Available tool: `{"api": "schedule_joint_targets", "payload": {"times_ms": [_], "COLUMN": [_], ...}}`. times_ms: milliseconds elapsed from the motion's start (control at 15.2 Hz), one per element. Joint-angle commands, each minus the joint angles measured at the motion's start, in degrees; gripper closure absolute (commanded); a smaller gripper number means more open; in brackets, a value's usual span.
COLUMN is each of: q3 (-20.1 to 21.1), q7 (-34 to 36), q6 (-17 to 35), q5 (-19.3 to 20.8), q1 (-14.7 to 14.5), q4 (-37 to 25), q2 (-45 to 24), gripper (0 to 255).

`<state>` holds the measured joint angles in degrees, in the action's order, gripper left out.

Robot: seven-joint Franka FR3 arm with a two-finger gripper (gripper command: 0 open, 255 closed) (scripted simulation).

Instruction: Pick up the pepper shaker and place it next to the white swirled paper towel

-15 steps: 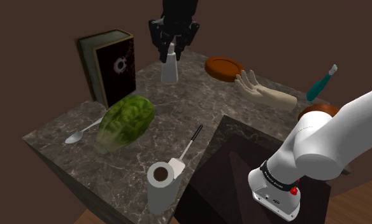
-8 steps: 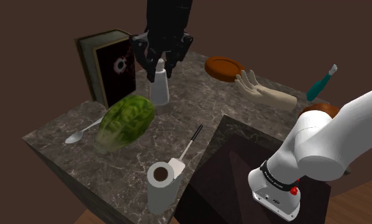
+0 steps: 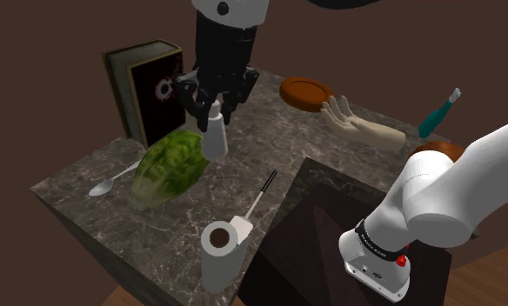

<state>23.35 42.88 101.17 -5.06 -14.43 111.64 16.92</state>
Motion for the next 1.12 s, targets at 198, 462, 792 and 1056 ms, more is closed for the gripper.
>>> {"api": "schedule_joint_targets", "payload": {"times_ms": [198, 462, 792, 1056], "q3": [0.2, 0.4, 0.7, 1.0], "q7": [-0.1, -0.1, 0.0, 0.1], "q6": [3.9, 7.0, 10.8, 13.9], "q5": [-0.2, -0.4, -0.4, -0.4], "q1": [-0.2, -0.3, -0.4, -0.5], "q4": [4.2, 7.3, 10.9, 13.6], "q2": [0.4, 0.4, 0.1, -0.3], "gripper": [255, 255, 255, 255]}}
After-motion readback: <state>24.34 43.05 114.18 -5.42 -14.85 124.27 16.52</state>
